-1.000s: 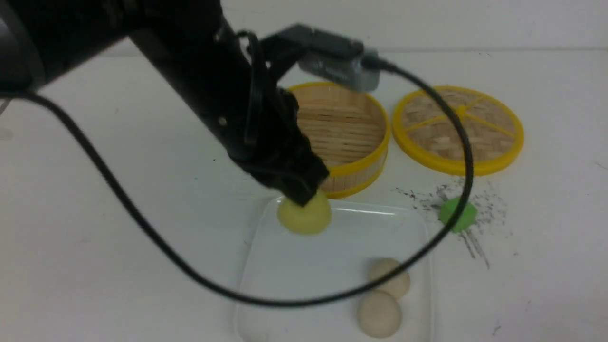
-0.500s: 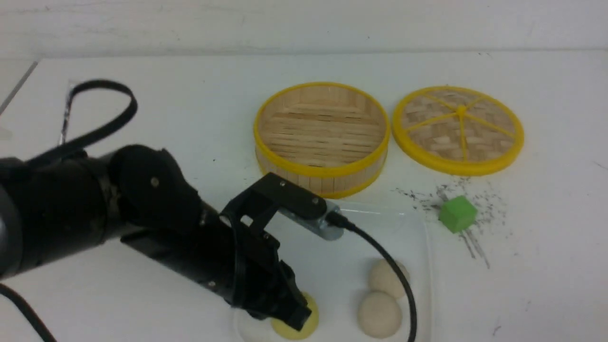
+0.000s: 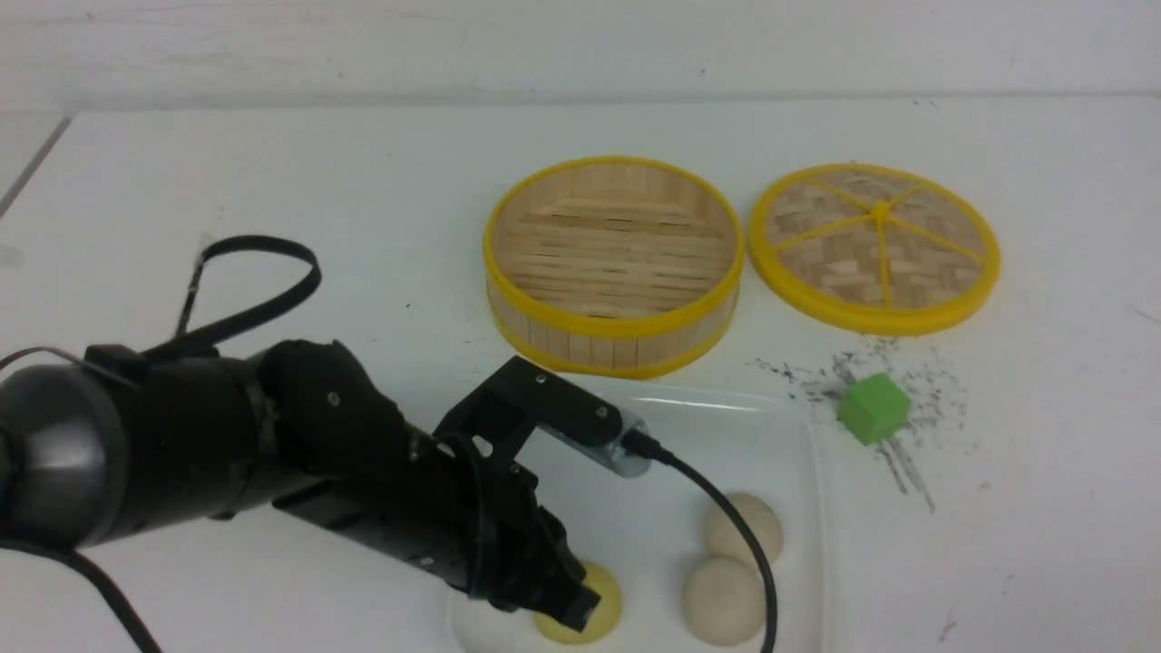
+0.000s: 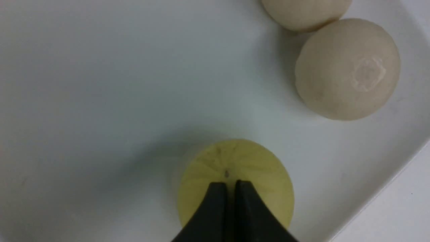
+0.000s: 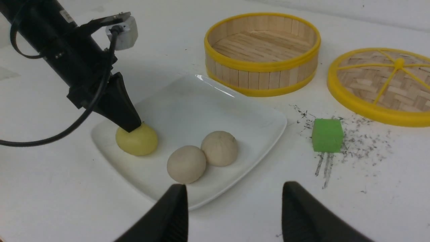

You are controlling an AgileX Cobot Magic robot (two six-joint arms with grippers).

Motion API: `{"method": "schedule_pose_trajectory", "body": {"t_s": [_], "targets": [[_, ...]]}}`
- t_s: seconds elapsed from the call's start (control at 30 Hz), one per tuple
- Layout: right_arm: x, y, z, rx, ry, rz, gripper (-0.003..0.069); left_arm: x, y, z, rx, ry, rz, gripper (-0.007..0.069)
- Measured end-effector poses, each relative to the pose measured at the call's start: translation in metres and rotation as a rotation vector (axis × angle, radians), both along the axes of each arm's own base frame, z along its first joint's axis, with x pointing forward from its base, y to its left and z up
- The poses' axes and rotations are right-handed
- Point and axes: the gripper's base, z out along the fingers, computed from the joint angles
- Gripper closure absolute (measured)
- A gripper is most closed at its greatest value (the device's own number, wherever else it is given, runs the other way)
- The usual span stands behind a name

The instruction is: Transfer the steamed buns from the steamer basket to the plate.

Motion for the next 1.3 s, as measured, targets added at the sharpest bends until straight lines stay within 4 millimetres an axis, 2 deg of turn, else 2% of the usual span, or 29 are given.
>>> {"method": "schedule_pose_trajectory", "body": {"t_s": [0.07, 0.13, 0.2, 0.23, 0.27, 0.33, 0.43, 0.53, 0.63, 0.67, 0.73, 0.8, 0.87, 0.97, 1.03, 1.07, 1.13, 1.17, 1.3], "targets": [[0.000, 0.000, 0.000, 0.000, 0.000, 0.000, 0.0274, 0.000, 0.000, 0.000, 0.001, -0.002, -0.003, 0.0559], [0.000, 0.000, 0.000, 0.000, 0.001, 0.000, 0.0274, 0.000, 0.000, 0.000, 0.002, -0.003, -0.004, 0.0489], [0.000, 0.000, 0.000, 0.000, 0.001, 0.000, 0.0274, 0.001, 0.000, 0.000, 0.001, -0.011, 0.002, 0.0384], [0.000, 0.000, 0.000, 0.000, 0.001, 0.000, 0.0274, 0.001, 0.000, 0.000, 0.000, -0.011, 0.004, 0.0363], [0.000, 0.000, 0.000, 0.000, 0.001, 0.000, 0.0274, 0.002, 0.000, 0.001, -0.003, -0.020, 0.018, 0.0288], [0.000, 0.000, 0.000, -0.001, 0.002, 0.001, 0.0274, 0.005, 0.000, 0.001, -0.008, -0.033, 0.044, 0.0193], [0.000, 0.000, 0.000, 0.000, 0.002, 0.001, 0.0274, 0.007, 0.001, 0.002, -0.017, -0.044, 0.076, 0.0116], [0.000, 0.000, 0.000, 0.001, 0.003, 0.003, 0.0274, 0.010, -0.001, 0.006, -0.015, -0.075, 0.056, 0.0112], [0.000, 0.000, 0.000, 0.001, 0.004, 0.003, 0.0274, 0.018, -0.004, 0.019, -0.009, -0.163, 0.007, 0.0140], [0.000, 0.000, 0.000, 0.000, 0.005, 0.003, 0.0274, 0.028, -0.007, 0.039, -0.012, -0.289, -0.016, 0.0170], [0.000, 0.000, 0.000, 0.000, 0.005, 0.003, 0.0274, 0.034, -0.007, 0.052, -0.016, -0.371, -0.017, 0.0190], [0.000, 0.000, 0.000, 0.000, 0.005, 0.003, 0.0274, 0.050, -0.001, 0.093, -0.052, -0.553, 0.033, 0.0244], [0.000, 0.000, 0.000, 0.000, 0.005, 0.003, 0.0274, 0.057, 0.008, 0.116, -0.086, -0.612, 0.092, 0.0260], [0.000, 0.000, 0.000, 0.000, 0.005, 0.003, 0.0274, 0.059, 0.037, 0.156, -0.114, -0.725, 0.183, 0.0279], [0.000, 0.000, 0.000, 0.000, 0.005, 0.003, 0.0274, 0.054, 0.056, 0.174, -0.113, -0.777, 0.226, 0.0281], [0.000, 0.000, 0.000, 0.000, 0.005, 0.003, 0.0274, 0.047, 0.073, 0.188, -0.114, -0.815, 0.272, 0.0284], [0.000, 0.000, 0.000, 0.000, 0.005, 0.003, 0.0274, 0.037, 0.095, 0.204, -0.113, -0.845, 0.334, 0.0284], [0.000, 0.000, 0.000, 0.000, 0.005, 0.003, 0.0274, 0.034, 0.100, 0.207, -0.111, -0.852, 0.346, 0.0284], [0.000, 0.000, 0.000, 0.000, 0.005, 0.003, 0.0274, -0.003, 0.149, 0.232, -0.021, -0.886, 0.467, 0.0286]]}}
